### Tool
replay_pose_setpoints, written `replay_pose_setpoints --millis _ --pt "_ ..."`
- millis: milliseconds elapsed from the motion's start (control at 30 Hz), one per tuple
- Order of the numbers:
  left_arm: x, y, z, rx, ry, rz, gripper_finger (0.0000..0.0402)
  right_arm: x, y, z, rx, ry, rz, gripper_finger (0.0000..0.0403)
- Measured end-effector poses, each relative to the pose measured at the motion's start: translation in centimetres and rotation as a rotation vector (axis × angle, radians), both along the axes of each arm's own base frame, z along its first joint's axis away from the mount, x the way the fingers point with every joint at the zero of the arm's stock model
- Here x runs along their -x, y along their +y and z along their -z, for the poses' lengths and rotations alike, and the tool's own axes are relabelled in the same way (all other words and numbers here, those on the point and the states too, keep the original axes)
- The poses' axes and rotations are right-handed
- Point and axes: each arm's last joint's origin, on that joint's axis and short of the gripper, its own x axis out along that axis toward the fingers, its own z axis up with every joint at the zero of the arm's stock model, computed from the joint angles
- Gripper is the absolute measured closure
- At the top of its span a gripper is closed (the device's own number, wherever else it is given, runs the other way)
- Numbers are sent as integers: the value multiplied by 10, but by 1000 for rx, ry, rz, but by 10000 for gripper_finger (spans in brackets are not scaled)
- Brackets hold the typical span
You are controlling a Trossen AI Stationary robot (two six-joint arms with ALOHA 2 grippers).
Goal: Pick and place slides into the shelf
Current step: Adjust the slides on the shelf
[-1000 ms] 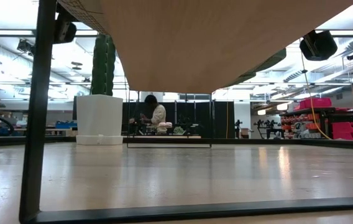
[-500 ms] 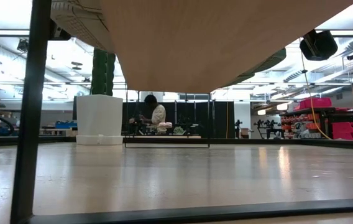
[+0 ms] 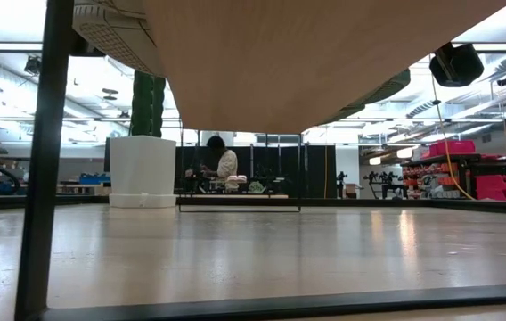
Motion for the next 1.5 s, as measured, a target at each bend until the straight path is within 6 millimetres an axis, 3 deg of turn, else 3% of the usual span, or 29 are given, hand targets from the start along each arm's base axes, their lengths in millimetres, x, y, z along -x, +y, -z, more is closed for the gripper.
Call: replay_pose_setpoints --millis 367,500,667,1500 --pt "-1 0 -2 -12 -20 3 341 -3 -3 -1 -24 -3 -37 309" --pt "-1 -1 -2 -12 -20 5 326 -6 -4 -10 -2 -10 -63 290" --pt "0 -3 -1 -16 -17 11 306 -5 -5 -21 42 47 -104 280" --pt "4 -11 -1 -47 -29 4 234 -9 -19 -20 -21 112 -192 222"
